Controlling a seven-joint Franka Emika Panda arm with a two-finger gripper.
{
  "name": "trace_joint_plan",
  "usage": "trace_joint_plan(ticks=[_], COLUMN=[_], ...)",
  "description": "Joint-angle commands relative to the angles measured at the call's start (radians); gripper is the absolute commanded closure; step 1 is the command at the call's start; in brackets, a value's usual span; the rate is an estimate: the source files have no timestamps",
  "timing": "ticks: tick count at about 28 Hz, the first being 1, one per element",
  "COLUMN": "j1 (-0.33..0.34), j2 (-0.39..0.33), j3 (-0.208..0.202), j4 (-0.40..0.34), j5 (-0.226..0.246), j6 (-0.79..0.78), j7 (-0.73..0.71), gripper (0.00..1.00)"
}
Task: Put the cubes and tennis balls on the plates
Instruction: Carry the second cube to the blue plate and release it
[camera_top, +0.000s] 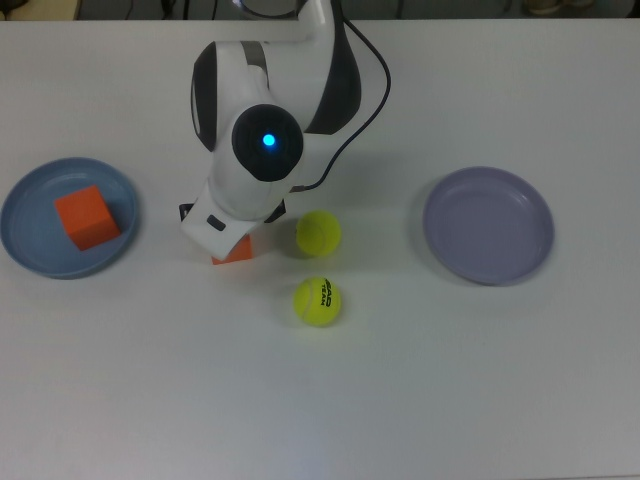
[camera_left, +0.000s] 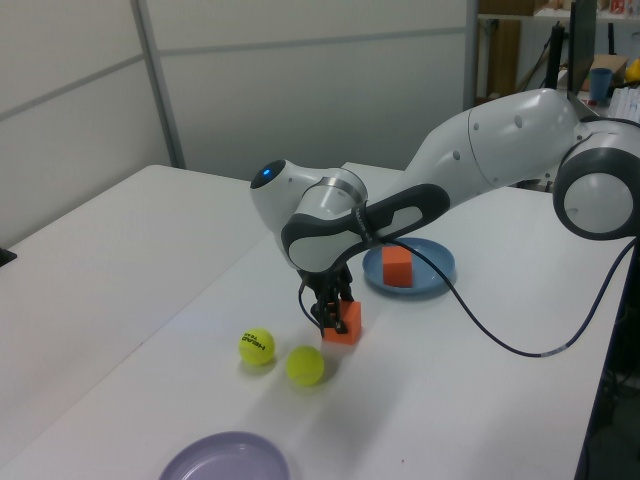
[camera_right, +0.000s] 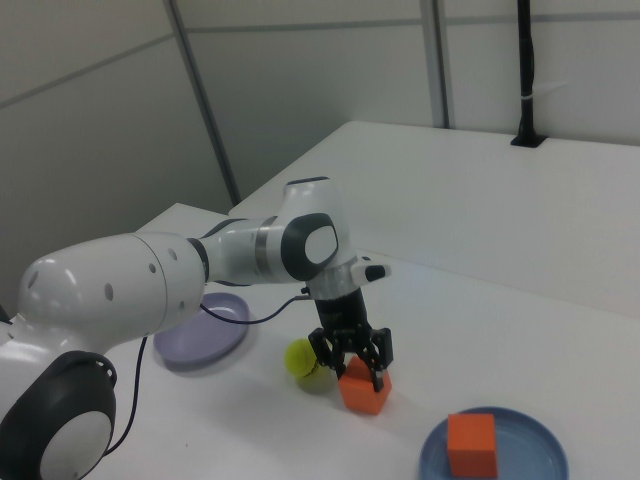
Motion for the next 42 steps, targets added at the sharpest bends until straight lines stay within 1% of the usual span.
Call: trace_joint_plan(ticks=[1, 3, 7, 8, 9, 12, 13, 16, 17, 18, 21, 22, 23, 27, 31, 35, 40, 41, 42], j1=[0.022, 0.017, -0.001, -0.027, -0.038, -0.07, -0.096, -0.136, -0.162, -0.17, -0.173, -0.173, -0.173, -0.179, -0.196, -0.225, -0.23, -0.23, -0.23], j2=[-0.024, -0.041, -0.055, -0.059, -0.062, -0.087, -0.097, -0.114, -0.127, -0.128, -0.124, -0.119, -0.114, -0.09, -0.081, -0.061, -0.05, -0.045, -0.041], j3=[-0.004, -0.006, -0.029, -0.049, -0.058, -0.086, -0.102, -0.112, -0.122, -0.13, -0.168, -0.199, -0.208, -0.215, -0.216, -0.216, -0.216, -0.216, -0.216], j4=[0.018, 0.043, 0.049, 0.07, 0.081, 0.086, 0.086, 0.084, 0.084, 0.084, 0.083, 0.079, 0.078, 0.064, 0.064, 0.064, 0.063, 0.061, 0.058], j5=[0.006, 0.029, 0.031, 0.031, 0.031, 0.026, 0.025, 0.025, 0.023, 0.023, 0.011, -0.013, -0.024, -0.061, -0.061, -0.083, -0.084, -0.084, -0.083], j6=[0.014, 0.01, 0.015, 0.017, 0.015, 0.015, 0.015, 0.015, 0.014, 0.015, 0.015, 0.017, 0.018, 0.018, 0.02, 0.02, 0.029, 0.036, 0.046], j7=[0.023, 0.023, 0.023, 0.021, 0.02, 0.007, 0.006, 0.004, 0.004, 0.004, 0.004, 0.003, 0.001, -0.002, -0.002, -0.002, -0.002, -0.002, 0.0], gripper=[1.0, 1.0, 1.0, 1.0, 1.0, 1.0, 1.0, 1.0, 1.0, 1.0, 1.0, 1.0, 1.0, 1.0, 1.0, 1.0, 1.0, 0.97, 0.9])
